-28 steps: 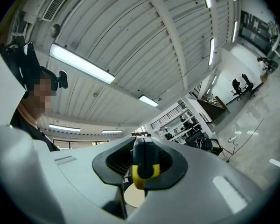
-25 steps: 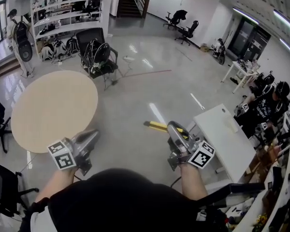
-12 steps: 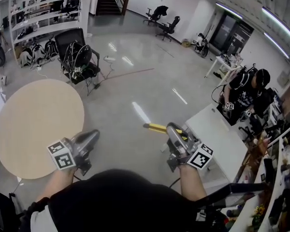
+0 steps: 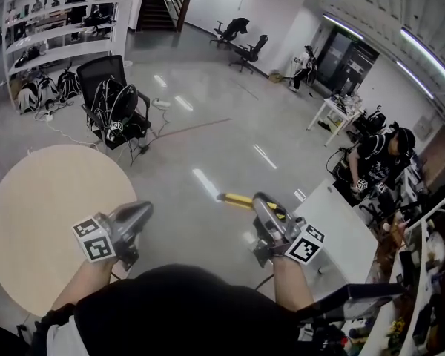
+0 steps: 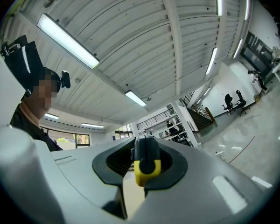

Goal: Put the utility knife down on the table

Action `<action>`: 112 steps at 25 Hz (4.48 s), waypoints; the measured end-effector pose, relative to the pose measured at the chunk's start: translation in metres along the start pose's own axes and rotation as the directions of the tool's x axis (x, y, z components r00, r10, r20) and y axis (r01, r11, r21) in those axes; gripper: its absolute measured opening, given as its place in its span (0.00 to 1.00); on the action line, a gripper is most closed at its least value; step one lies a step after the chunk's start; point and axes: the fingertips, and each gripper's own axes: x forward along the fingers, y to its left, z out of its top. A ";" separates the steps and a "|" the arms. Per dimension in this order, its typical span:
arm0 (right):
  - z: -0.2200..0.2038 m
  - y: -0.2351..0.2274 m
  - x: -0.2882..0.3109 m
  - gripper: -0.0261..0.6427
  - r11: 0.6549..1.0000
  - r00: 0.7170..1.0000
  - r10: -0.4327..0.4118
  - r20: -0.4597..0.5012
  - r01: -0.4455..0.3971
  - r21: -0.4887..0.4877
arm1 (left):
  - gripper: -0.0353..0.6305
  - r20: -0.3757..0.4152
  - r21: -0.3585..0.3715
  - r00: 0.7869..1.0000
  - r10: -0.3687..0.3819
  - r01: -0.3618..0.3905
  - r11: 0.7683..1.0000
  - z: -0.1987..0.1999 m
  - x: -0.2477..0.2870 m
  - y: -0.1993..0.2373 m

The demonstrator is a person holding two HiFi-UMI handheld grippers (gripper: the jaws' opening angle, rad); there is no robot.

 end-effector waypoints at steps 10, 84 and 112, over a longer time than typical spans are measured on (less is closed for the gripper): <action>-0.020 -0.044 0.099 0.17 0.997 0.995 0.071 -0.064 -0.069 0.038 | 0.05 0.049 -0.030 0.992 0.114 -0.113 0.993 0.025 -0.028 0.086; -0.652 0.016 0.937 0.17 0.439 0.200 0.891 -0.407 -0.608 0.662 | 0.05 0.300 0.022 0.057 0.952 -0.998 0.053 0.135 -0.547 0.619; -0.826 0.083 0.943 0.41 0.556 0.101 0.782 -0.615 -0.558 0.616 | 0.05 0.291 -0.030 0.023 0.956 -0.999 0.033 0.113 -0.628 0.674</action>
